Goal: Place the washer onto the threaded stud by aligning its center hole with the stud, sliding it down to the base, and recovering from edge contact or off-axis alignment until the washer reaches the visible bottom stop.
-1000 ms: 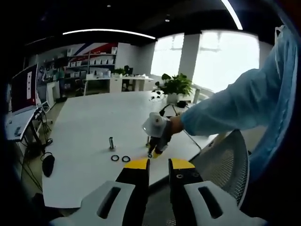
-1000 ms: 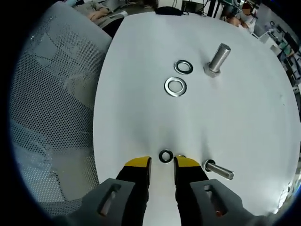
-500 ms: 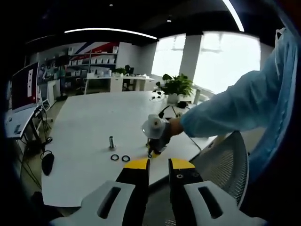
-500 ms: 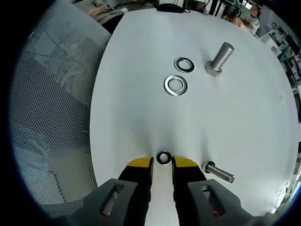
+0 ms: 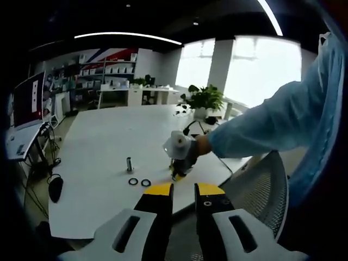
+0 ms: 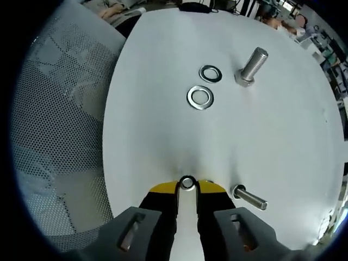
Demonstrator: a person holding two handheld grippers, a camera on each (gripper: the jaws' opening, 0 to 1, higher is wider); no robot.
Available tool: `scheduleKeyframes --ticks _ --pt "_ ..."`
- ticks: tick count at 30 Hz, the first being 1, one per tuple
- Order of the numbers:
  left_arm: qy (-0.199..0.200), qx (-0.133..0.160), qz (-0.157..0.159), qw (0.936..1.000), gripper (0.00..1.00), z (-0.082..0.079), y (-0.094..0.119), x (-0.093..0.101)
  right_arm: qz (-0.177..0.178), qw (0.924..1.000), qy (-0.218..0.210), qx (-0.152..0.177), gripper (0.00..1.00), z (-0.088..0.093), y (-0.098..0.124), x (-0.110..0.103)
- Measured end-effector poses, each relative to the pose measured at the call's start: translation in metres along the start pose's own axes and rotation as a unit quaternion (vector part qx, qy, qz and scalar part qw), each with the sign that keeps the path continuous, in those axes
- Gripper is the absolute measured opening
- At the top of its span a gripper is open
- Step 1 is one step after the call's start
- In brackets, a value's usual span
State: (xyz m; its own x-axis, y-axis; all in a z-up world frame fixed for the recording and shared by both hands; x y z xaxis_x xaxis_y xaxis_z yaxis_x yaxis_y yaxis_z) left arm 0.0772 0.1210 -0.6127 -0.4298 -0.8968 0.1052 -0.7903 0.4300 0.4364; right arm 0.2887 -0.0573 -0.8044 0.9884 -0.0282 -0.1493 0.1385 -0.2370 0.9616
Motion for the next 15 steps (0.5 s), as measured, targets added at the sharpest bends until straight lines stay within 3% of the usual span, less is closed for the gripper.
scheduleKeyframes --ticks 15 --pt "-0.004 0.002 0.0 1.0 0.13 -0.001 0.0 0.0 -0.01 0.9998 -0.011 0.011 0.13 0.005 0.023 -0.001"
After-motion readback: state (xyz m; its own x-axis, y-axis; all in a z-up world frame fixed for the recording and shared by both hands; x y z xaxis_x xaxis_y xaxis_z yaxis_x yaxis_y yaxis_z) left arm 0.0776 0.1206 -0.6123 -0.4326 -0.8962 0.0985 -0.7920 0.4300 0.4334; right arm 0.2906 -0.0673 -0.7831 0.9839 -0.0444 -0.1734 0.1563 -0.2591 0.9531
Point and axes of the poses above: the point that each gripper's makers call its tool centre point, and the gripper's own axes: y roughly backward along the fingers, x roughly to its right, z roughly out of its underside, the point moved 7 cm from there along y, roughly backward along the fingers, and after that the axes turned 10 degrees about -z, right-handed, at the moved point
